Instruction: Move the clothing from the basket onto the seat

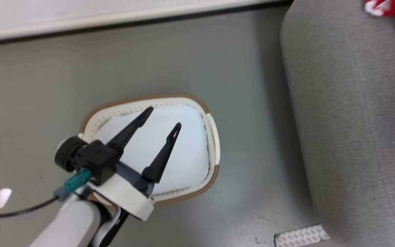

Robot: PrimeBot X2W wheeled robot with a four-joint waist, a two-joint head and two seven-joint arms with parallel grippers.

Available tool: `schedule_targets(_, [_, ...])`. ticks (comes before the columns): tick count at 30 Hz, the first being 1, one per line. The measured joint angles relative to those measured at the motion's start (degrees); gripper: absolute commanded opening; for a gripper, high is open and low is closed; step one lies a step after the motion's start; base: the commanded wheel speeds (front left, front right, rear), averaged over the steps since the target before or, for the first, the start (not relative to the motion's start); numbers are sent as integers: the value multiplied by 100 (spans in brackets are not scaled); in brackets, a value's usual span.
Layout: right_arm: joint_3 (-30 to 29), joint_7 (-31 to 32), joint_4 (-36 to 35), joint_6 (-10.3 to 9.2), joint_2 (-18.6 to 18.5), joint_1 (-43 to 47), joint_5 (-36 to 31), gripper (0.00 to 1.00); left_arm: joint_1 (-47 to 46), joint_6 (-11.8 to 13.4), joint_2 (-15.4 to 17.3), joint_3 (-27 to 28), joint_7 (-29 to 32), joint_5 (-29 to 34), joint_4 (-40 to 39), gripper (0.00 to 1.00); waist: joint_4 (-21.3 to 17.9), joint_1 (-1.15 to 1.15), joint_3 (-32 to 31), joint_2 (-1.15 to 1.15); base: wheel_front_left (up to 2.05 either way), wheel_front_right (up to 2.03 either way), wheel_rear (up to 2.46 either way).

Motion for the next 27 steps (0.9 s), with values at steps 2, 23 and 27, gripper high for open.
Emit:
schedule_targets(2, [283, -18, -105, 0, 24, 411, 135, 100, 151, 46, -29, 0, -52, -79, 114, 100, -50, 0, -229, 0, 0, 0, 0])
schedule_targets(23, [3524, -36, -2158, 0, 55, 4291, 2195, 100, 1886, 737, -765, 179, -972, -620, 1266, 100, 100, -2, -2725, 0, 0, 0, 0])
schedule_targets(27, [3962, -36, -2342, 0, 59, 4692, 2297, 100, 2178, 864, -882, 471, -1039, -597, 1547, 100, 344, -3, -3020, 0, 0, 0, 0])
